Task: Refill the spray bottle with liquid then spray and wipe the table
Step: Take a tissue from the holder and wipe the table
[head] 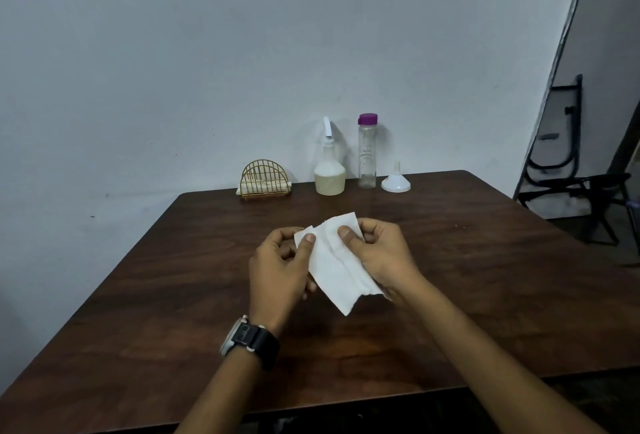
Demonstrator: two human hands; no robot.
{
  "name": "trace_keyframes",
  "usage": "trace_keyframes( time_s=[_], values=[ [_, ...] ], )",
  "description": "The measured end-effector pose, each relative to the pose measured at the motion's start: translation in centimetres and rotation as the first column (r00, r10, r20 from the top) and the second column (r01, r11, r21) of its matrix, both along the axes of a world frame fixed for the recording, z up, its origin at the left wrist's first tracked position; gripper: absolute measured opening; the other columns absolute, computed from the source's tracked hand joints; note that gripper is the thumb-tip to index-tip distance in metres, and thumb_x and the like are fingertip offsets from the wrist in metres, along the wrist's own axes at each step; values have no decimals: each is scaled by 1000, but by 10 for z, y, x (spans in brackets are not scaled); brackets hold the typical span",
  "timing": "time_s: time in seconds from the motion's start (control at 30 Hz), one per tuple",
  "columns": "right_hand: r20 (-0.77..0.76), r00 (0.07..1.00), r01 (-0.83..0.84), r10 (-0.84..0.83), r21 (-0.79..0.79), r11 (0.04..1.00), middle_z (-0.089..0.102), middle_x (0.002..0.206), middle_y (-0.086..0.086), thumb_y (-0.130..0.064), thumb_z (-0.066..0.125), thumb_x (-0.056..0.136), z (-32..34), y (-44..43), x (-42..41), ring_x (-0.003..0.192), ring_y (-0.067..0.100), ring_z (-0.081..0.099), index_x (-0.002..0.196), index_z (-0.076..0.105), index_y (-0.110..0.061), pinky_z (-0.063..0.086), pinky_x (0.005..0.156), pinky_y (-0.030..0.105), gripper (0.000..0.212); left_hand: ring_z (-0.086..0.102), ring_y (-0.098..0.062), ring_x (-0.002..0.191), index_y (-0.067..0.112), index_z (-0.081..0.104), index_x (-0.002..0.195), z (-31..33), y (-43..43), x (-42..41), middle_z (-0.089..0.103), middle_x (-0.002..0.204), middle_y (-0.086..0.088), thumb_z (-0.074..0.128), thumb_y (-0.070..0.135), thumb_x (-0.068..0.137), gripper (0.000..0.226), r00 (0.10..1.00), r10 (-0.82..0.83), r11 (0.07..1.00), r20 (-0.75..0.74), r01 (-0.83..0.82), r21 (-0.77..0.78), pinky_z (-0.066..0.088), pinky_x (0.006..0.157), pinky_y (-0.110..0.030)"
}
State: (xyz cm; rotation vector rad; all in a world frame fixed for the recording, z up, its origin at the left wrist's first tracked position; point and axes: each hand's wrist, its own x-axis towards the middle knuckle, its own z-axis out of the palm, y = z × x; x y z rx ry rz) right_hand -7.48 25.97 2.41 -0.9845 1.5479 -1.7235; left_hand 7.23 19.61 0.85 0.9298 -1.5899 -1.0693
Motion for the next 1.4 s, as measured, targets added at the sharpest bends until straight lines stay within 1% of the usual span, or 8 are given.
trace_keyframes(
  time_s=[0.27,0.43,0.63,0.8,0.97,1.07,1.17,1.4],
  values=[
    [-24,998,64,-62,107,992,82,95,1,-16,69,99,-16,-6,-5,93,21,78,92,77,-21,63,89,49,12,69,-1,88,30,60,122,-8,-6,-6,71,91,19,67,52,96,35,973,36,999,230,-36,-3,59,78,-31],
    [292,954,67,-64,0,998,81,98,7,-14,69,98,-10,-6,-3,88,23,79,101,76,-10,66,74,36,9,74,-11,103,32,46,136,-10,2,-18,78,98,17,64,36,102,39,979,-197,927,-49,203,314,61,92,-53],
    [-90,977,200,-193,68,977,77,86,-14,-22,69,99,-23,-6,-16,86,9,73,91,74,-25,61,78,33,10,66,-24,106,25,31,144,-9,8,-29,65,131,-7,47,18,109,39,949,-52,997,310,68,-39,52,86,-35],
    [-629,775,306,-70,275,911,70,102,-11,-34,66,100,-32,-2,-31,89,6,64,115,71,-23,45,63,19,20,61,-37,128,13,20,157,-17,5,-33,53,150,-20,56,18,105,63,800,-47,977,598,160,-138,48,90,-34],
    [-911,413,447,-14,189,874,53,141,7,-37,58,103,-37,4,-26,125,26,55,143,53,-13,47,98,37,46,69,-38,111,20,23,157,-23,-4,-21,41,153,-9,55,41,103,66,613,169,940,772,134,-313,50,77,-42],
    [-961,277,334,21,117,935,41,158,8,-35,52,105,-40,10,-21,144,29,40,149,48,-11,37,113,45,50,67,-36,108,21,35,151,-23,-14,-8,44,145,-8,53,36,104,53,647,231,928,726,78,-365,49,73,-42],
    [-857,297,60,421,456,888,10,174,0,-45,32,111,-48,13,-21,161,17,8,163,26,-14,12,128,36,61,62,-34,116,19,46,145,-22,-28,7,50,142,-8,53,29,104,43,693,239,924,681,53,-379,55,85,-48],
    [-757,244,79,606,639,765,-19,172,-6,-57,10,108,-57,2,-16,158,10,-18,166,-6,-21,-9,130,38,70,64,-39,110,10,63,126,-30,-77,51,68,125,-14,49,18,104,28,648,358,912,673,-88,-401,52,92,-53]
  ],
)
